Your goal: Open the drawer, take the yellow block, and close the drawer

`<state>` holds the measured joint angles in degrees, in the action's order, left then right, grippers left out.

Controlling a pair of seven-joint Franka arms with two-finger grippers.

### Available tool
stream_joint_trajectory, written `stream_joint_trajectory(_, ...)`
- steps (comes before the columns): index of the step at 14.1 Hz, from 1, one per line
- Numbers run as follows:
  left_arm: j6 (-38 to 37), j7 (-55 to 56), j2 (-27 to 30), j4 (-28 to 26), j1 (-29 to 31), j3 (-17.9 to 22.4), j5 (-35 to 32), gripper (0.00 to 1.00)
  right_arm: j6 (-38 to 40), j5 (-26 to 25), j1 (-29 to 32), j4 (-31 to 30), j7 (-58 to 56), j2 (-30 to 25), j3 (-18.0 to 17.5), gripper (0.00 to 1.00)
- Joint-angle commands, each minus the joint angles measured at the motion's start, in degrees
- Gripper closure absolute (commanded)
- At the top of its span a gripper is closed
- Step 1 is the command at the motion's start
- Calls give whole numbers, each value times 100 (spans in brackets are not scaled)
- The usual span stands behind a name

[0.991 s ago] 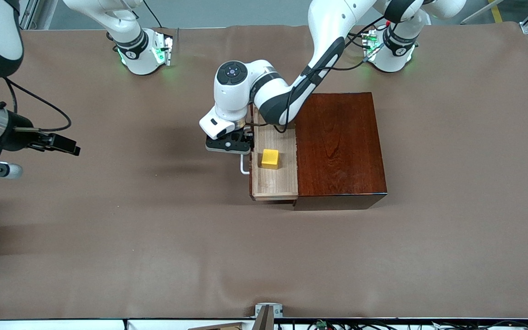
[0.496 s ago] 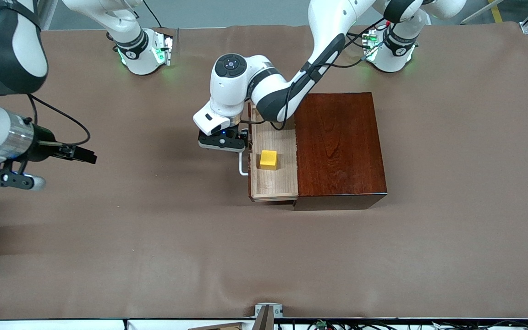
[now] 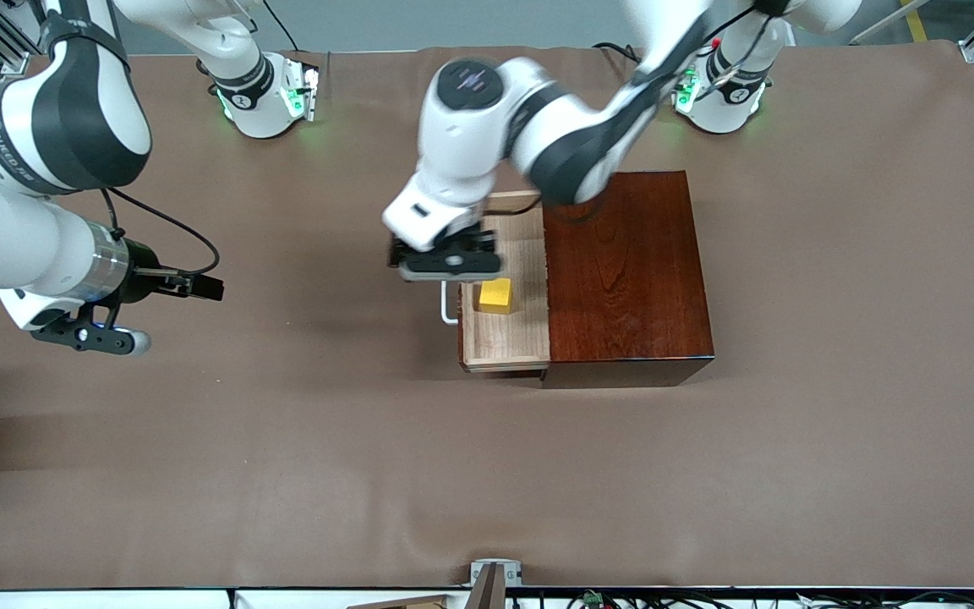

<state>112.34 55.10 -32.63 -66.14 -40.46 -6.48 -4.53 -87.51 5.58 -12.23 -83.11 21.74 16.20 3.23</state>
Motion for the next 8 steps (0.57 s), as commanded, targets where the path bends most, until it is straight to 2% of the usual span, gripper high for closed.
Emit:
stream_joint_trajectory(1, -781, -235, 791, -381, 730, -46, 119, 0, 102, 92, -367, 102, 838, 14, 28, 0)
stream_joint_trajectory(4, -1871, -1892, 1293, -408, 1634, -64, 232, 0, 94, 92, -788, 111, 1664, 14, 37, 0)
stream_joint_trajectory(8, -2278, -3108, 1899, -810, 2813, -64, 425, 0, 41, 92, -1360, 111, 2956, 14, 28, 0)
